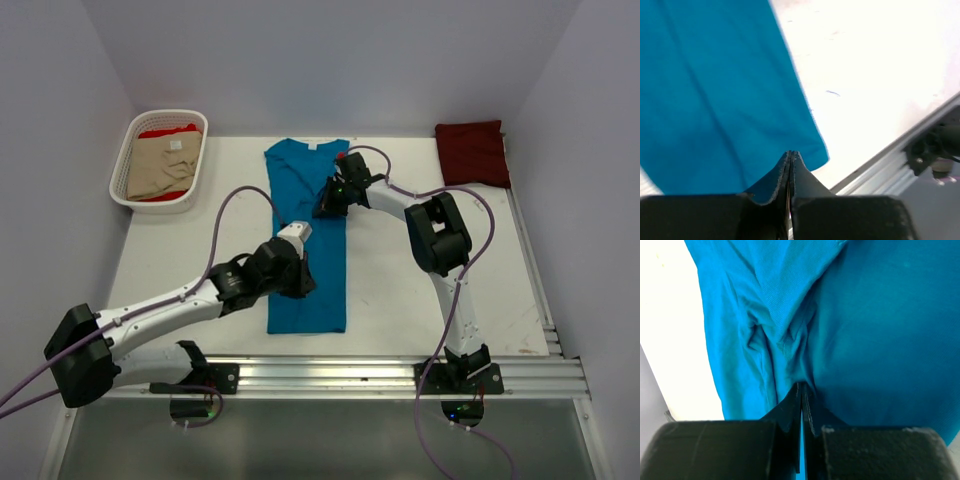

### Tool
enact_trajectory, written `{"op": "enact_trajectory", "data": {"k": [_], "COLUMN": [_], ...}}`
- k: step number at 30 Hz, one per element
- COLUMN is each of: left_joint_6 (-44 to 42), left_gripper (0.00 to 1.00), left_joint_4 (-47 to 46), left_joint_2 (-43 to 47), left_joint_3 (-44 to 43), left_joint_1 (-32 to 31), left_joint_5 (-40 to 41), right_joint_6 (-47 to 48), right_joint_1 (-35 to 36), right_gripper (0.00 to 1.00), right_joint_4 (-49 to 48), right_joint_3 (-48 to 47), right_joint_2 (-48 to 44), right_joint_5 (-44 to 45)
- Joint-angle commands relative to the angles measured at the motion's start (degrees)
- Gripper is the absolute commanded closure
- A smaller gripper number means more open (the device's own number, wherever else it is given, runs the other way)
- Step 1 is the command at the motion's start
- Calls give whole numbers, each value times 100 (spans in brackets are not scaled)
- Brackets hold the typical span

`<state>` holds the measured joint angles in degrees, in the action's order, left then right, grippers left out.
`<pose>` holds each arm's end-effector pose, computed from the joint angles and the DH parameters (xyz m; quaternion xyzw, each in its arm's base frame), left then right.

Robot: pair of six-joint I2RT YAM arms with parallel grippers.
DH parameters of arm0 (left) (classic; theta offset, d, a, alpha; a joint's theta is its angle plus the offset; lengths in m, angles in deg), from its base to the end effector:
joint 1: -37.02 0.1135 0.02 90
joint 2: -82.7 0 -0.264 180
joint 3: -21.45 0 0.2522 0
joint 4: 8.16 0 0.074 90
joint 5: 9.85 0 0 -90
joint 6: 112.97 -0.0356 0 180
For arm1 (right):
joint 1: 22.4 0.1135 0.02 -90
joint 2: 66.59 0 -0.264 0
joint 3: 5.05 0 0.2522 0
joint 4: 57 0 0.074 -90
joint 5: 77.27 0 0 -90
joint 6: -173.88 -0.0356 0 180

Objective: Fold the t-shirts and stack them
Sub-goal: Fold the tshirt

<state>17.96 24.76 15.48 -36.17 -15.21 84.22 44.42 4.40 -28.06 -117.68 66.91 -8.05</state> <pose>0.1534 -0.1938 0.2408 0.0758 0.9118 -0.2699 0.3001 0.4465 0.2397 0.1332 0.0403 0.9249 0.3265 0.1904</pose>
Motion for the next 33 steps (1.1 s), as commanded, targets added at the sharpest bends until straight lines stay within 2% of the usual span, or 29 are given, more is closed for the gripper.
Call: {"op": "enact_trajectory", "data": {"k": [1,3,6,17,23,27,29,30,31,33], "left_joint_6": [-208,-147,81,407,574,557,548,548,574,618], "left_gripper": [100,100,100,100,100,100,100,100,100,100], "left_joint_4": [-1465,-2166,-2434,-1742,-2047,-2135,-2188,-2223,-2241,-2285], "left_joint_2": [8,-97,-317,-599,-626,-687,-766,-853,-880,-898], "left_joint_3": [482,886,1168,1467,1959,2083,2065,2074,2048,2022], "left_joint_1": [-33,-24,-16,-24,-33,-33,-33,-33,-33,-68], "left_joint_5": [-810,-1101,-1181,-865,-716,-698,-794,-847,-899,-1005], "right_joint_6": [299,299,334,299,334,413,422,422,431,501], "right_joint_1": [-158,-158,-158,-158,-167,-158,-158,-150,-158,-158], "right_gripper": [100,100,100,100,100,100,83,63,54,45], "right_joint_4": [574,574,600,530,442,434,240,214,153,169], "right_joint_3": [219,228,228,298,386,316,351,351,325,272], "right_joint_2": [186,169,125,46,-516,-789,-973,-1018,-1062,-1193], "right_joint_5": [548,548,601,496,522,233,-40,-128,-216,-374]}}
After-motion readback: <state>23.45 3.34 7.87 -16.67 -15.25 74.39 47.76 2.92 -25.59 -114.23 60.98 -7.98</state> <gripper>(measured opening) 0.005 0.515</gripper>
